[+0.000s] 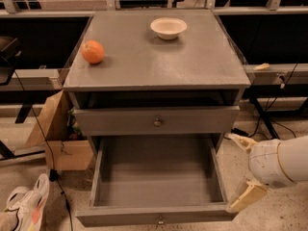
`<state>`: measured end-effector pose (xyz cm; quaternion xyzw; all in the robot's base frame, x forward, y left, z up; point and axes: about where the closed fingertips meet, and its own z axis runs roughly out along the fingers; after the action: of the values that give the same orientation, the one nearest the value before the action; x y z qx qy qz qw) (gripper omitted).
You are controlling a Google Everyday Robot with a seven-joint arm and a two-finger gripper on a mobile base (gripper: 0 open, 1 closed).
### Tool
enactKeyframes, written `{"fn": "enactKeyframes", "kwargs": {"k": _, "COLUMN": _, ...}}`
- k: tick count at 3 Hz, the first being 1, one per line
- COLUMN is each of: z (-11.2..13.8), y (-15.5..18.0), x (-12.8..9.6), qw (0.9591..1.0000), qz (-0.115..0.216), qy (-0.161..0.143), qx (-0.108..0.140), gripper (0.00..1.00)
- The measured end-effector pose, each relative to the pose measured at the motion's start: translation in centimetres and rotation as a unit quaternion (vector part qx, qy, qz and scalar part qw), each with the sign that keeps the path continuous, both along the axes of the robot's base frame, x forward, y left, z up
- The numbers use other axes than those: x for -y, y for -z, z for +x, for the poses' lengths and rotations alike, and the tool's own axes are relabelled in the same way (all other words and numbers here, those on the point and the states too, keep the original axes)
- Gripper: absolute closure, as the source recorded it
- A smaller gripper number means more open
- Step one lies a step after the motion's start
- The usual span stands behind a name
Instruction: Close middle drawer
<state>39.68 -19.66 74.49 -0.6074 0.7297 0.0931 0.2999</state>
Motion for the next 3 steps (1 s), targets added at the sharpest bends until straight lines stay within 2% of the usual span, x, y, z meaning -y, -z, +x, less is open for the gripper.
{"fn": "enactKeyframes", "kwargs": {"k": 1, "z": 0.0, "y": 0.0, "x": 0.0, "qw": 1.0000, "qz": 0.000, "qy": 0.000, "qx": 0.000, "gripper": 0.00}}
{"fn": "enactKeyframes", "kwargs": {"k": 2, "z": 1.1, "y": 0.9, "x": -0.2, "qw": 0.9996, "qz": 0.018, "qy": -0.013, "qx": 0.015, "gripper": 0.00}}
{"fn": "enactKeyframes", "kwargs": {"k": 3, "z": 3.3, "y": 5.1, "x": 0.2, "qw": 0.9986, "qz": 0.043, "qy": -0.021, "qx": 0.023, "gripper": 0.00}}
